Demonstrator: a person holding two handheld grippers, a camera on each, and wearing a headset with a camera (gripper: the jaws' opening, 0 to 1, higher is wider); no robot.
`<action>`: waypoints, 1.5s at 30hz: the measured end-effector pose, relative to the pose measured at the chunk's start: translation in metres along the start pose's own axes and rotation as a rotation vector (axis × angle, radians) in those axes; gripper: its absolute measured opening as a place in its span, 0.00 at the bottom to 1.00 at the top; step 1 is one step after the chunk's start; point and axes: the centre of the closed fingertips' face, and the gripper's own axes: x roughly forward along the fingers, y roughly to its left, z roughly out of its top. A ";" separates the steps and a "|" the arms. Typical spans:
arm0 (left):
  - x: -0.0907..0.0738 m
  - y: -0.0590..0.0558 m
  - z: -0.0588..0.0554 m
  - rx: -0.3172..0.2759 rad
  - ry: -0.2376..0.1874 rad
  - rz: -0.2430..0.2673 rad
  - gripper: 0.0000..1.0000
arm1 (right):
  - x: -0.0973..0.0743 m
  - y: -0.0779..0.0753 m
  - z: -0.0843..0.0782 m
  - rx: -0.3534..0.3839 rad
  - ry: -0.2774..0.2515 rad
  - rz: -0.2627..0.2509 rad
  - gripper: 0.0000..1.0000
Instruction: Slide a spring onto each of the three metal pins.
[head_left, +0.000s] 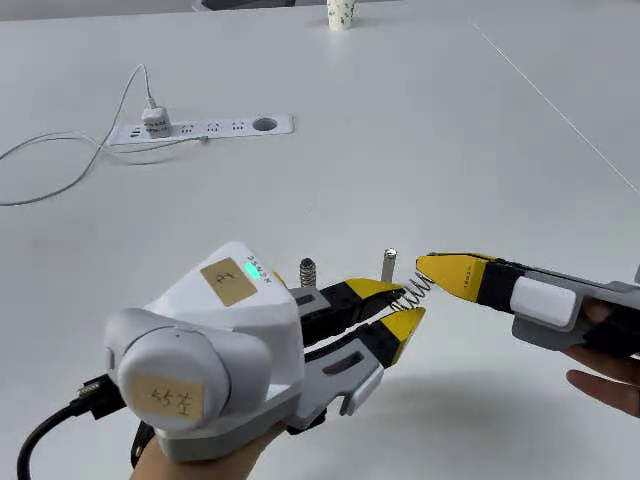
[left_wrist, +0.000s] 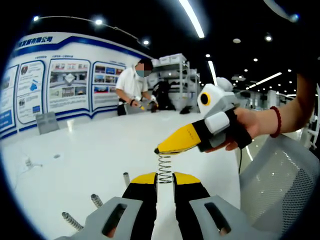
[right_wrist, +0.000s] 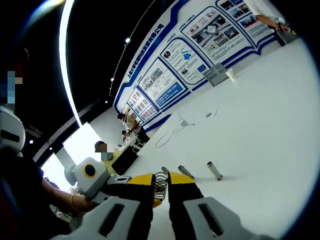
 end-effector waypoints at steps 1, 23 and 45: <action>0.000 0.001 -0.001 0.000 0.003 0.004 0.14 | 0.000 -0.001 0.000 -0.010 0.002 -0.008 0.11; -0.014 0.021 -0.023 -0.043 0.116 0.096 0.35 | 0.006 -0.015 0.013 -0.263 0.041 -0.120 0.11; -0.038 0.041 -0.034 -0.085 0.136 0.215 0.61 | 0.024 -0.033 0.030 -0.410 0.034 -0.203 0.11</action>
